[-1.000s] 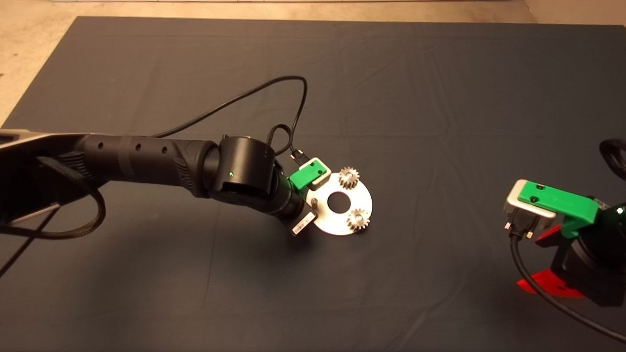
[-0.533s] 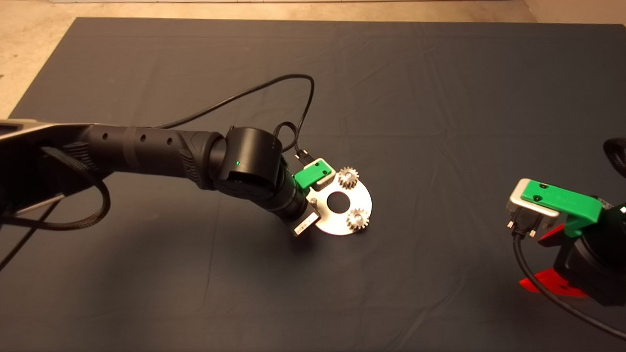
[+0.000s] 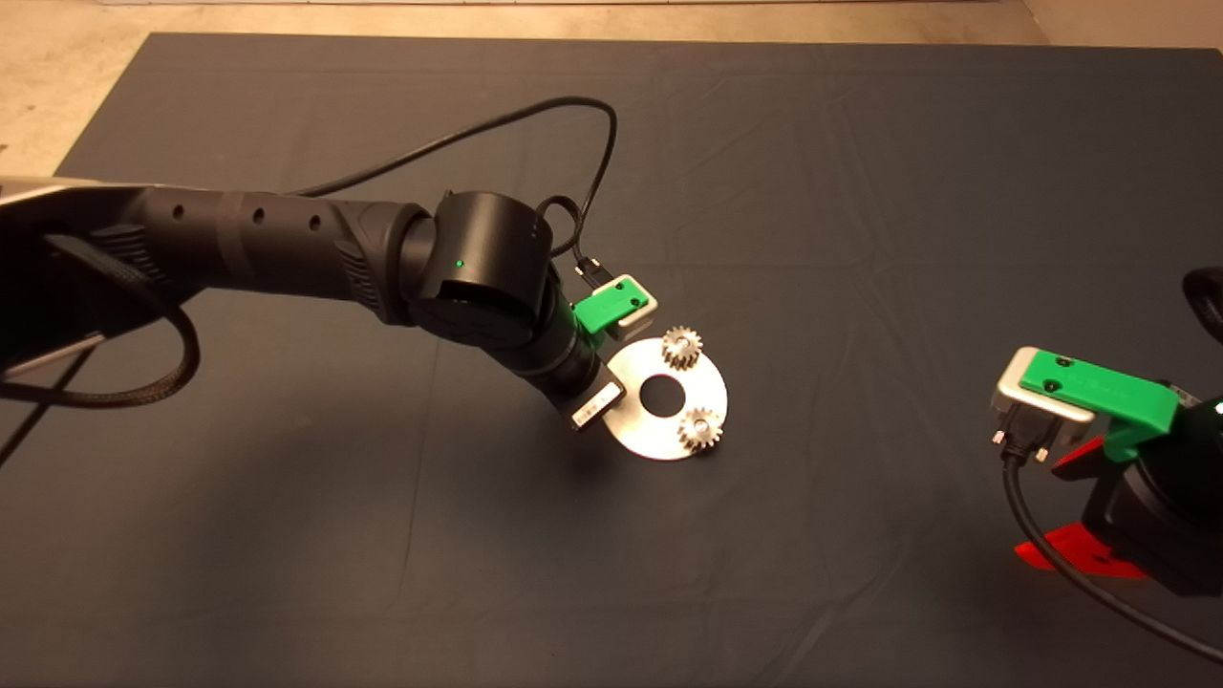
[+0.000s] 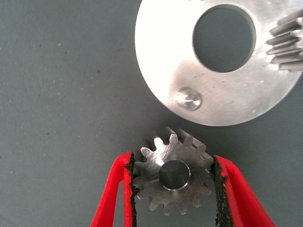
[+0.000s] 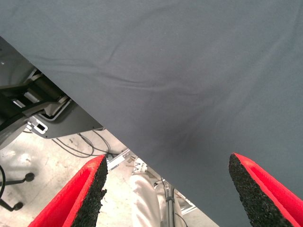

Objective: Install three planetary gears onto the carrier pins

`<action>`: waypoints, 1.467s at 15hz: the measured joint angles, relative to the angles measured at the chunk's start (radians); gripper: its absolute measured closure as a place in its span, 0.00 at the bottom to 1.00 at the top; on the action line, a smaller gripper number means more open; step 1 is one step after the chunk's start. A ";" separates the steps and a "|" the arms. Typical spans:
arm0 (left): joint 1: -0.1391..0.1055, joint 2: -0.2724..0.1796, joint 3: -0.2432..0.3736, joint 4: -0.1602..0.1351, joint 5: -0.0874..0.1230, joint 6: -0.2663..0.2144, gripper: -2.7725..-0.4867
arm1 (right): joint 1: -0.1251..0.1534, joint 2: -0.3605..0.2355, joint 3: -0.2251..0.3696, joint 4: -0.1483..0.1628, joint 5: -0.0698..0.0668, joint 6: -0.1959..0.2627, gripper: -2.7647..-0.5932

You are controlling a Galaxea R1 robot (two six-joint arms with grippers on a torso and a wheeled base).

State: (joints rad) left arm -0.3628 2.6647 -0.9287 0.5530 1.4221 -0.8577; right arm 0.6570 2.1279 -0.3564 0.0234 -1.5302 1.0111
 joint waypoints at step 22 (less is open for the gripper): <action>0.000 0.000 -0.052 0.000 -0.173 -0.053 0.91 | 0.021 0.000 0.000 0.000 0.000 0.000 0.40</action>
State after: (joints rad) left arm -0.3631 2.6650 -0.9804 0.5528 1.2488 -0.9105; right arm 0.6777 2.1277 -0.3564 0.0234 -1.5306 1.0113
